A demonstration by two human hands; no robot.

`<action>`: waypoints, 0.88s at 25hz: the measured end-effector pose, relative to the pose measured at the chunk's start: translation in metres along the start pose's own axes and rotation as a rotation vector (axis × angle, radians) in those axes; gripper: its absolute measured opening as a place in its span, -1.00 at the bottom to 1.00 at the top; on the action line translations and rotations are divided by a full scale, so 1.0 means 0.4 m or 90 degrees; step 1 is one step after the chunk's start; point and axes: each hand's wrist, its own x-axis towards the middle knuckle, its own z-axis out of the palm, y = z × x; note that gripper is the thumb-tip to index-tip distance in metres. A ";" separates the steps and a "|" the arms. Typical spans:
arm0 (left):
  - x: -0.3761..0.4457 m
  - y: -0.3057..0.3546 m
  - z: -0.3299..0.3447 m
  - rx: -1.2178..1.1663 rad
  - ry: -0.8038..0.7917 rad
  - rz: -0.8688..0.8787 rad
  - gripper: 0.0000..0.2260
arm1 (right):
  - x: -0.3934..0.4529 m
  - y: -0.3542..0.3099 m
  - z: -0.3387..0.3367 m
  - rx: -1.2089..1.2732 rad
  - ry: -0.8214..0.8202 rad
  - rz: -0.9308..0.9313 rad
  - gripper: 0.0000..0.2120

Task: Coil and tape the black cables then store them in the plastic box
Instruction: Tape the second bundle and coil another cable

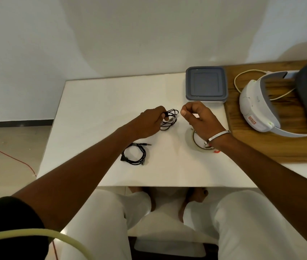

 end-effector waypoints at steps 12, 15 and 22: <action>-0.082 0.072 -0.066 -0.133 -0.114 0.016 -0.81 | 0.025 -0.094 -0.015 -0.036 -0.174 -0.019 -0.85; -0.087 0.077 -0.063 -0.190 -0.128 -0.005 -0.83 | 0.024 -0.098 -0.017 -0.049 -0.182 -0.013 -0.86; -0.098 0.106 -0.068 -0.295 -0.154 -0.036 -0.80 | 0.018 -0.101 -0.015 -0.083 -0.188 -0.004 -0.86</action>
